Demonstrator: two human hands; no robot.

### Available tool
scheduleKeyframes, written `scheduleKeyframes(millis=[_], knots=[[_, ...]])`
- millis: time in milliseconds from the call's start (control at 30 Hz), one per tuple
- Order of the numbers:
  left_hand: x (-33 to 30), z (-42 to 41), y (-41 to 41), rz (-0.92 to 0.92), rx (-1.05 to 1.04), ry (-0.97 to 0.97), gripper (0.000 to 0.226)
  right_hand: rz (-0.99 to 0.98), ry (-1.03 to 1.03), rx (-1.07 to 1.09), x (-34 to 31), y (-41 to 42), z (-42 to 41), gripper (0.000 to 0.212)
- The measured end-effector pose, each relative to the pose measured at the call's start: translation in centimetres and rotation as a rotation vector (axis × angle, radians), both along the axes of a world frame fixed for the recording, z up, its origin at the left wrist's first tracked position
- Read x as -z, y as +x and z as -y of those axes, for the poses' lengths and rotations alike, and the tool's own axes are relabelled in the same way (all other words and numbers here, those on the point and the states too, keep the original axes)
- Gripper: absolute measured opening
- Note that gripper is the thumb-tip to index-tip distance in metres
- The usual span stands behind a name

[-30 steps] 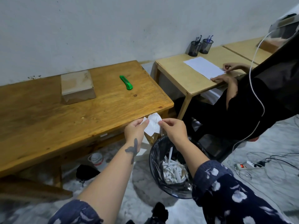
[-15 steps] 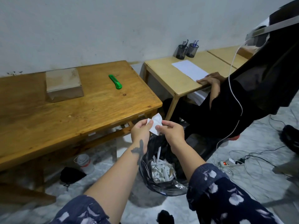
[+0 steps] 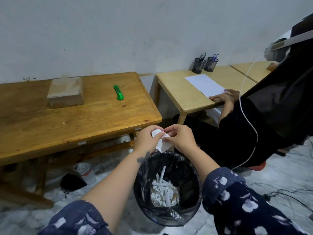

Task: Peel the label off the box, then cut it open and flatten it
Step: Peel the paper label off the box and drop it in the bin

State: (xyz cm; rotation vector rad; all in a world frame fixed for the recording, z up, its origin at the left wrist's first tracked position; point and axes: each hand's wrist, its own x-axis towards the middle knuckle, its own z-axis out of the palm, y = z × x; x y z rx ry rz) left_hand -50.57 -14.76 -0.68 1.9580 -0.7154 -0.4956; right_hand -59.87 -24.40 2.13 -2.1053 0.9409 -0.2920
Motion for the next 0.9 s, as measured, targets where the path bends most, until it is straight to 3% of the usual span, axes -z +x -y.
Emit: scheduleKeyframes(millis=[167, 500, 600, 667, 767, 900], knots=[[0.4, 2.2, -2.2, 0.096, -0.129, -0.003, 0.004, -0.022, 0.083, -0.093, -0.1, -1.5, 3.1, 0.009], [0.8, 3.9, -5.3, 0.082, -0.215, 0.119, 0.013, -0.105, -0.083, -0.228, 1.6, -2.6, 4.8, 0.025], [1.0, 5.2, -4.7, -0.241, -0.298, 0.119, 0.016, -0.075, -0.142, -0.204, 1.9, -3.0, 4.3, 0.017], [1.2, 4.9, -4.1, -0.491, -0.411, 0.242, 0.028, -0.013, -0.175, -0.235, 2.0, -3.3, 3.7, 0.013], [2.7, 4.1, -3.0, -0.577, -0.539, 0.111, 0.031, 0.041, -0.153, -0.222, 2.6, -4.2, 3.6, 0.011], [3.5, 2.0, -2.6, -0.622, -0.789, 0.016, 0.013, 0.084, 0.008, -0.028, 3.3, -6.7, 6.8, 0.012]])
